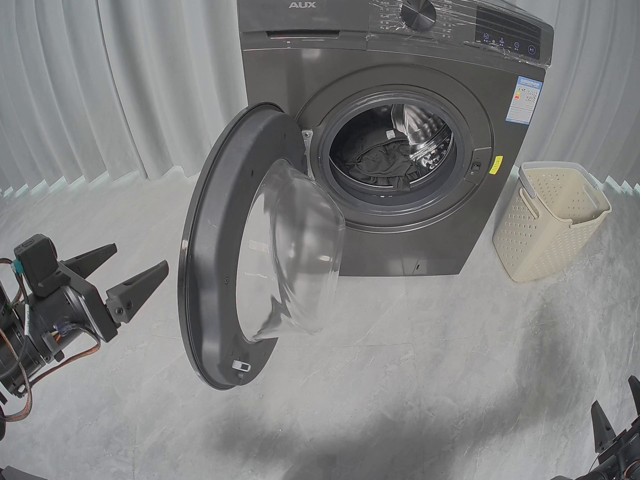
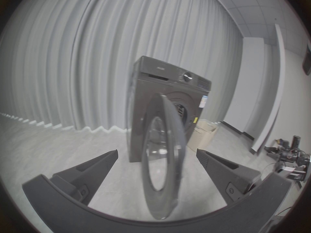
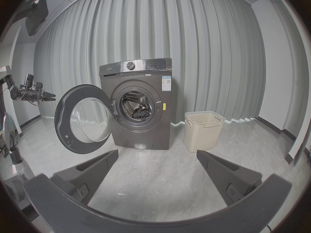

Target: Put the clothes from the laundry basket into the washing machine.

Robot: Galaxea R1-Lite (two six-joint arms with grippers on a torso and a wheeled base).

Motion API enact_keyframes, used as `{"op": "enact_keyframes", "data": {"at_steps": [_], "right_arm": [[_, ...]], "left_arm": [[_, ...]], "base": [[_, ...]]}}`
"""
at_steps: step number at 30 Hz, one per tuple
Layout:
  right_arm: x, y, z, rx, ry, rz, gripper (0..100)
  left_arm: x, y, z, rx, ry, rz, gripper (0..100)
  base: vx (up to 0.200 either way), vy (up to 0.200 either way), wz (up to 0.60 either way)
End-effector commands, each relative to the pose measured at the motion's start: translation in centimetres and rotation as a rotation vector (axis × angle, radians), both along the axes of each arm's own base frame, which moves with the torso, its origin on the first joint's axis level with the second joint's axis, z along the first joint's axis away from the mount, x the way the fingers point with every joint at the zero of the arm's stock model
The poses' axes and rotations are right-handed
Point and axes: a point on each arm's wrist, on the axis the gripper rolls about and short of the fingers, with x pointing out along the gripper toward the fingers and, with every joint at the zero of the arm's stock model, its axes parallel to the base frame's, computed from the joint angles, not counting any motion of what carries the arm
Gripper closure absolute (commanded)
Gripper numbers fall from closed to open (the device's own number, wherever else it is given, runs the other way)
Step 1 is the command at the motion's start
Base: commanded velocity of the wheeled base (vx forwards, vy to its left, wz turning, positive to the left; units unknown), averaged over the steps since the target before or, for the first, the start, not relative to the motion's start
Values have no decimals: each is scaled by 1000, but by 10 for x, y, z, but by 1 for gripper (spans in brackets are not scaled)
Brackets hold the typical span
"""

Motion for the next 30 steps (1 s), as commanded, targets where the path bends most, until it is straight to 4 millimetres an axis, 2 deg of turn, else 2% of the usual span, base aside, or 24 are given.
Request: {"op": "enact_keyframes", "data": {"at_steps": [1,7,13,19,23,30], "right_arm": [[0,0,-5,0,1,1,0],[0,0,-5,0,1,1,0],[0,0,-5,0,3,1,0],[0,0,-5,0,1,3,0],[0,0,-5,2,2,1,0],[0,0,-5,2,2,1,0]], "left_arm": [[12,14,-9,28,40,102,0],[23,11,-17,41,80,104,0],[35,0,-28,59,141,56,0],[44,-19,-35,62,154,-18,0],[52,-44,-40,61,134,-100,0],[65,-62,-38,53,117,-135,0]], "base": [[0,0,0],[0,0,0],[0,0,0],[0,0,0],[0,0,0],[0,0,0]]}}
